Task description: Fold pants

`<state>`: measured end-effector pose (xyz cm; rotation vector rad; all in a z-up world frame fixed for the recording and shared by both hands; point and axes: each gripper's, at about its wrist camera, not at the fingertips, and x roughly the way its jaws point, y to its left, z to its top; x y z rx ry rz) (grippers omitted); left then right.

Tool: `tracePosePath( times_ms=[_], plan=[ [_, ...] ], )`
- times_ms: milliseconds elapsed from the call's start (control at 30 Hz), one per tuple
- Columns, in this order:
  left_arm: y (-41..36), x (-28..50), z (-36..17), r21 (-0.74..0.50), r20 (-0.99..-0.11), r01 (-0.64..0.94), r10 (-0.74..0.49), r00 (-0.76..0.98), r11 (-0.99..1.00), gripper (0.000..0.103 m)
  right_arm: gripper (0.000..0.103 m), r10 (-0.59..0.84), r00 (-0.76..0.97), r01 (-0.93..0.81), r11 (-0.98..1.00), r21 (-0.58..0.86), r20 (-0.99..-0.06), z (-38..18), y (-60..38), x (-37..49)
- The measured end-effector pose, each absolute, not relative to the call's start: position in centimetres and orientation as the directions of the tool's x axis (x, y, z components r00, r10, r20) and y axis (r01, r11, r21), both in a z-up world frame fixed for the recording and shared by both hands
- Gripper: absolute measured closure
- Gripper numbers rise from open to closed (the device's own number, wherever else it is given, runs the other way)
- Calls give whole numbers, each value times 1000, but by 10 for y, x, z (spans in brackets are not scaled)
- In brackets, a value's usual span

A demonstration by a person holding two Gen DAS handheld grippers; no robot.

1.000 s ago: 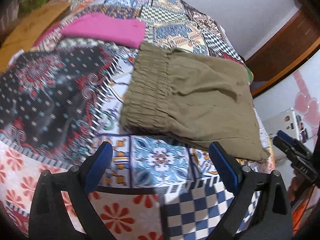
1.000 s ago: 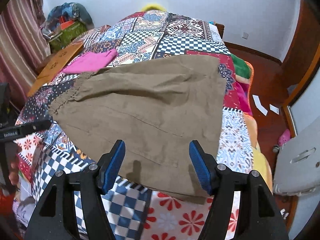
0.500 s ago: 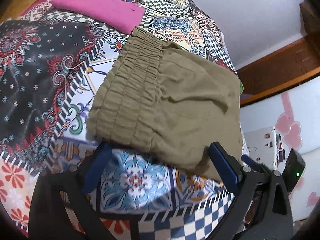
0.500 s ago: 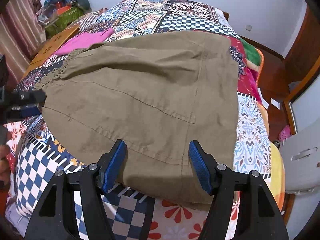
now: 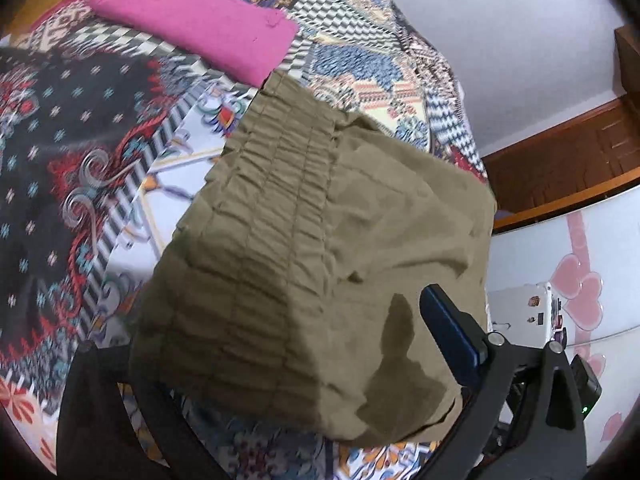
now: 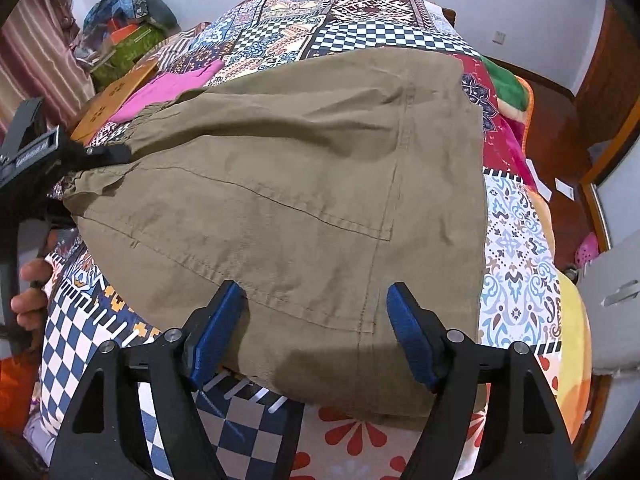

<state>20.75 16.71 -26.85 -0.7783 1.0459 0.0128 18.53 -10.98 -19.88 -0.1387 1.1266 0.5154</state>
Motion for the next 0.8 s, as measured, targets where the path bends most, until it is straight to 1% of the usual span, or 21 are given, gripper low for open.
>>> tracePosePath(
  times_ms=[67, 100, 133, 167, 233, 267, 333, 433, 633, 800],
  plan=[
    [166, 212, -268, -564, -777, -349, -337, 533, 748, 3, 31, 321, 331, -462, 875, 144, -887, -199, -109, 185],
    [166, 213, -268, -562, -775, -347, -331, 538, 751, 5, 31, 320, 332, -463, 875, 142, -887, -199, -109, 184],
    [165, 213, -266, -555, -776, -347, -321, 542, 756, 12, 31, 320, 333, -464, 875, 142, -887, -199, -110, 185],
    [166, 212, -265, -544, -780, -351, -305, 546, 762, 16, 31, 321, 332, -464, 874, 143, -887, -199, -110, 185],
    [168, 211, -263, -518, -791, -362, -273, 548, 775, 36, 31, 321, 332, -462, 875, 143, -887, -199, -110, 186],
    [168, 211, -262, -500, -801, -368, -257, 541, 784, 40, 31, 320, 332, -461, 876, 143, -887, -200, -110, 186],
    [170, 211, -262, -488, -805, -368, -245, 540, 791, 53, 31, 320, 332, -460, 876, 144, -887, -200, -111, 187],
    [167, 211, -259, -494, -794, -346, -252, 554, 798, 64, 31, 319, 334, -461, 876, 142, -887, -199, -112, 188],
    [154, 206, -240, -405, -795, -316, -161, 585, 858, 68, 31, 314, 339, -461, 877, 134, -887, -199, -113, 186],
    [147, 190, -228, -335, -797, -308, -93, 597, 890, 69, 31, 309, 344, -470, 874, 122, -886, -198, -113, 185]
  ],
)
